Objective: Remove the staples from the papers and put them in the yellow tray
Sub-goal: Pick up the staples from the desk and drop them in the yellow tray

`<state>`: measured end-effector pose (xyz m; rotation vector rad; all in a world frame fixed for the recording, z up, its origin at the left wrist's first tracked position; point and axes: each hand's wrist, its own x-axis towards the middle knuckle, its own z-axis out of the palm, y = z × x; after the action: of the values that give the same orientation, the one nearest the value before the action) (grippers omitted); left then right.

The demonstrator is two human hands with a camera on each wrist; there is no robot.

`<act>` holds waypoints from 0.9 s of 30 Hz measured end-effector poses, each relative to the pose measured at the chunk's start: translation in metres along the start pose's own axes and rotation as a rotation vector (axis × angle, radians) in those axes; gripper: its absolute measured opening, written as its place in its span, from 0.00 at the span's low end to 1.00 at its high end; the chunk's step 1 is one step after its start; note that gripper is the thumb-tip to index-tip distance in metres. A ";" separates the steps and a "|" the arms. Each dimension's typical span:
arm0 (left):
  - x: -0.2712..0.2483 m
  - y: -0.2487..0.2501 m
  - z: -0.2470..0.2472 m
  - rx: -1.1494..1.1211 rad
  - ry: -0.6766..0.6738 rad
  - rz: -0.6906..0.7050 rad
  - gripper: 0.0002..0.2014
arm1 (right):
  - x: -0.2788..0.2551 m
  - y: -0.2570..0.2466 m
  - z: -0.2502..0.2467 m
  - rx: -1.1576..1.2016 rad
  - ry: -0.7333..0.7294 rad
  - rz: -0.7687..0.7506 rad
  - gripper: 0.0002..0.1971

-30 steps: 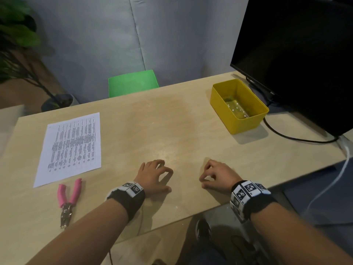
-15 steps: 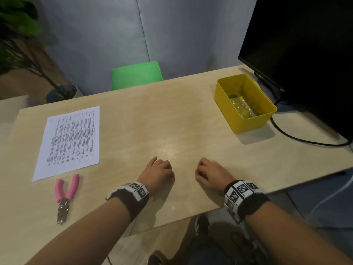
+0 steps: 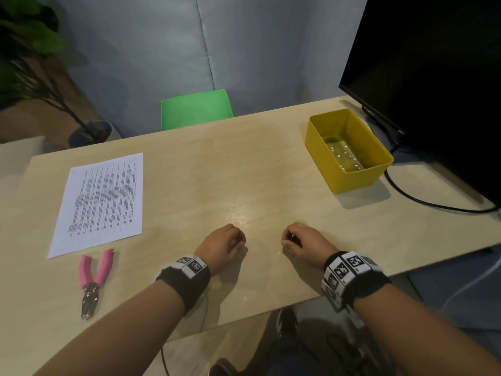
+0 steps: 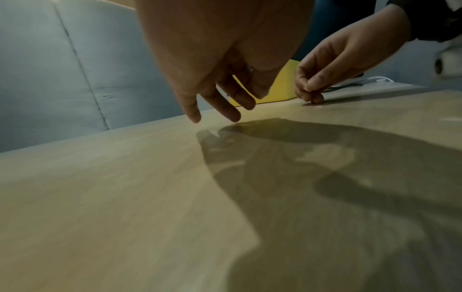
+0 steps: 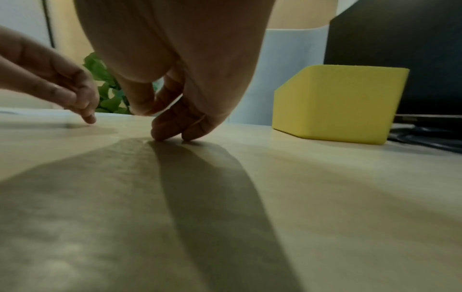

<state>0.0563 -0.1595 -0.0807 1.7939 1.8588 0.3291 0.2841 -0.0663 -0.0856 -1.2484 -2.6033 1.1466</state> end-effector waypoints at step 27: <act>0.009 0.007 -0.010 -0.435 0.179 -0.215 0.03 | 0.006 -0.003 0.001 0.411 0.090 0.189 0.02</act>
<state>0.0576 -0.1485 -0.0704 1.2969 1.8971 0.7671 0.2777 -0.0640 -0.0866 -1.4251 -2.0727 1.5168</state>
